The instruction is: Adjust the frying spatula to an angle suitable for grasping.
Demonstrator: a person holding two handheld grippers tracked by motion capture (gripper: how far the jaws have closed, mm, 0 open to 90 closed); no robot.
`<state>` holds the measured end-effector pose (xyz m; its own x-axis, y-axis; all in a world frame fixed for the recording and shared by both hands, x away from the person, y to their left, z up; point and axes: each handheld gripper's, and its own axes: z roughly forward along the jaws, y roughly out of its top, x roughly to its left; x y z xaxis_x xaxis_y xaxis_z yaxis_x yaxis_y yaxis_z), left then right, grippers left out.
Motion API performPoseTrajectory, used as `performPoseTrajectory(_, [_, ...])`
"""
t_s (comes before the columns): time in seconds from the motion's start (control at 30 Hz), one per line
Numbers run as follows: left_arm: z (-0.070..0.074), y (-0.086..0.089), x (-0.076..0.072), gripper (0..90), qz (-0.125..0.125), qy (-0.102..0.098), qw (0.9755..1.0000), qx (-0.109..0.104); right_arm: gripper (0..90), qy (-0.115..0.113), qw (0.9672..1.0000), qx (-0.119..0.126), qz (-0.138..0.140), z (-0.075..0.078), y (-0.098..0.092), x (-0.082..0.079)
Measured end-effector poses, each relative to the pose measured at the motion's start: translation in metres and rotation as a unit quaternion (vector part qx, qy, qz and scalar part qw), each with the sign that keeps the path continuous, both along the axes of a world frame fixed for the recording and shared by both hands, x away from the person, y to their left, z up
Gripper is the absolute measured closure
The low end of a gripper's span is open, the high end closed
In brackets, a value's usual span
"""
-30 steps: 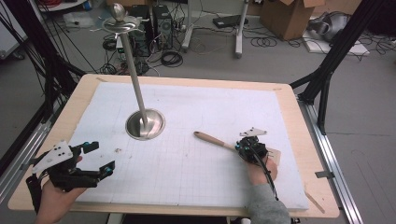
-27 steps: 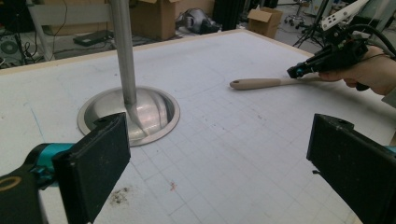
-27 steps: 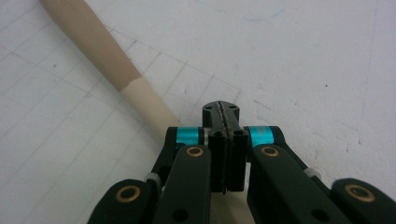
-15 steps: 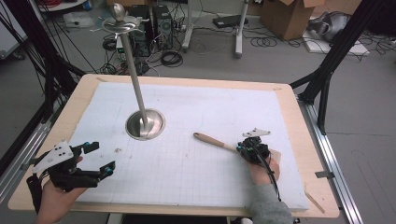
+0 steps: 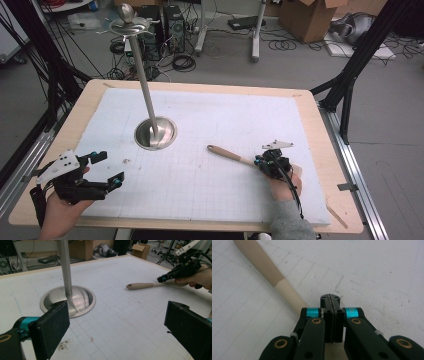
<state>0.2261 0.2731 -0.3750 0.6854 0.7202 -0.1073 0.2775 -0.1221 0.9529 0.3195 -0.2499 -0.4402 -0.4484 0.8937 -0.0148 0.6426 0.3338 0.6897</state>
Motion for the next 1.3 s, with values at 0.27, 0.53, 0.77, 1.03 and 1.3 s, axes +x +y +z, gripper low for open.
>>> performPoseTrajectory(0.27, [0.002,-0.004,0.006,6.6,-0.008,-0.002,1.0,-0.003,90.0,0.004,0.9999,0.012,-0.002,0.002,-0.003,-0.013])
performPoseTrajectory(0.53, [0.004,-0.012,0.014,6.6,-0.022,-0.005,0.9997,-0.006,90.0,0.005,0.9999,0.009,-0.001,0.002,-0.005,-0.023])
performPoseTrajectory(0.77, [0.004,-0.019,0.02,6.6,-0.034,-0.005,0.9994,-0.006,90.0,0.01,0.9999,0.006,0.0,0.003,-0.007,-0.034])
performPoseTrajectory(1.03, [0.005,-0.024,0.026,6.6,-0.043,-0.006,0.999,-0.008,90.0,0.024,0.9997,0.008,0.004,0.005,-0.011,-0.045])
performPoseTrajectory(1.3, [0.005,-0.028,0.028,6.6,-0.047,-0.003,0.9989,-0.006,90.0,0.021,0.9997,0.015,0.001,0.005,-0.011,-0.046])
